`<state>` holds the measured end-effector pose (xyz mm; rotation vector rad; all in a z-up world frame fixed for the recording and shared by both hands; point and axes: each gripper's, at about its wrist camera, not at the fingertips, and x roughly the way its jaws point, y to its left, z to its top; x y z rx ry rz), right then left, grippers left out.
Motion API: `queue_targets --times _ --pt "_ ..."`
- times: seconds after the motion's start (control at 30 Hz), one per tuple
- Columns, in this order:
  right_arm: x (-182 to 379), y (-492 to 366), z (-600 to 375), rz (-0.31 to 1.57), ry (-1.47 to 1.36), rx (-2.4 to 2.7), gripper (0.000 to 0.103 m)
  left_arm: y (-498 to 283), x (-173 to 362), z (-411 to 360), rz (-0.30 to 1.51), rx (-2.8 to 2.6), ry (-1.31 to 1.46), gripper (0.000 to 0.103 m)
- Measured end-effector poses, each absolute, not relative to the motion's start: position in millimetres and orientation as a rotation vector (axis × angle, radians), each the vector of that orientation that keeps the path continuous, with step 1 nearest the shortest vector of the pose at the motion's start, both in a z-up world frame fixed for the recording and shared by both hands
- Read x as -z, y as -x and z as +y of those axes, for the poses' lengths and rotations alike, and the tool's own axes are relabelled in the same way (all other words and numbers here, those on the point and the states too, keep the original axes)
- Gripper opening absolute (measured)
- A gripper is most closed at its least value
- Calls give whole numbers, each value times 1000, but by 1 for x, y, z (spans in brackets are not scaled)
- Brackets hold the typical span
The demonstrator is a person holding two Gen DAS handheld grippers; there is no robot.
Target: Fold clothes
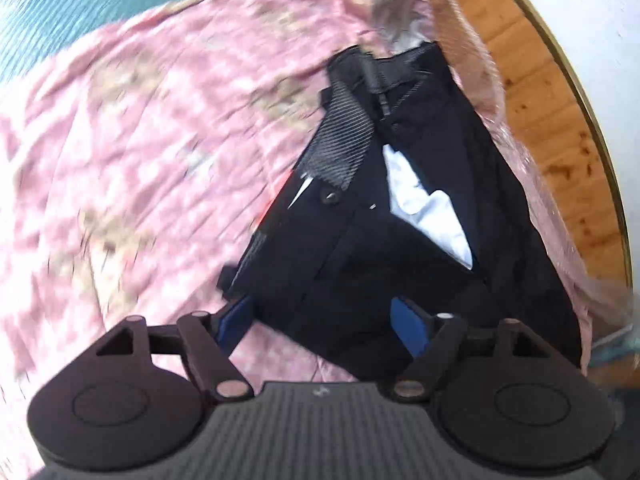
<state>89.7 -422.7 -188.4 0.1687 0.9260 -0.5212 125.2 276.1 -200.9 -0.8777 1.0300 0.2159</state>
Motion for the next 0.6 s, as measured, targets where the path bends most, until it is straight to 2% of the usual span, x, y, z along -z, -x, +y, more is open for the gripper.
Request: queue_targets --times 0.03,0.13,0.17,0.2,0.23,0.3,0.4,0.6 --pt "194 -85 -416 938 -199 510 45 -122 207 275 1006 -236 912 78" --pt "209 -74 -397 964 -293 479 50 -131 210 273 931 -261 929 87" --pt "215 -72 -392 967 -326 472 51 -135 209 271 917 -267 926 74" --pt "221 -68 -389 965 -362 472 52 -140 207 270 902 -249 916 50" --pt "224 -67 -387 959 -403 472 52 -145 200 271 881 -237 895 10" --pt "231 -66 -389 935 -480 479 53 -157 183 273 836 -221 848 8" --pt "237 -61 -396 880 -606 491 53 -166 121 298 656 -165 867 8" --pt "246 -40 -418 738 -895 506 58 -206 84 345 686 -150 801 8"
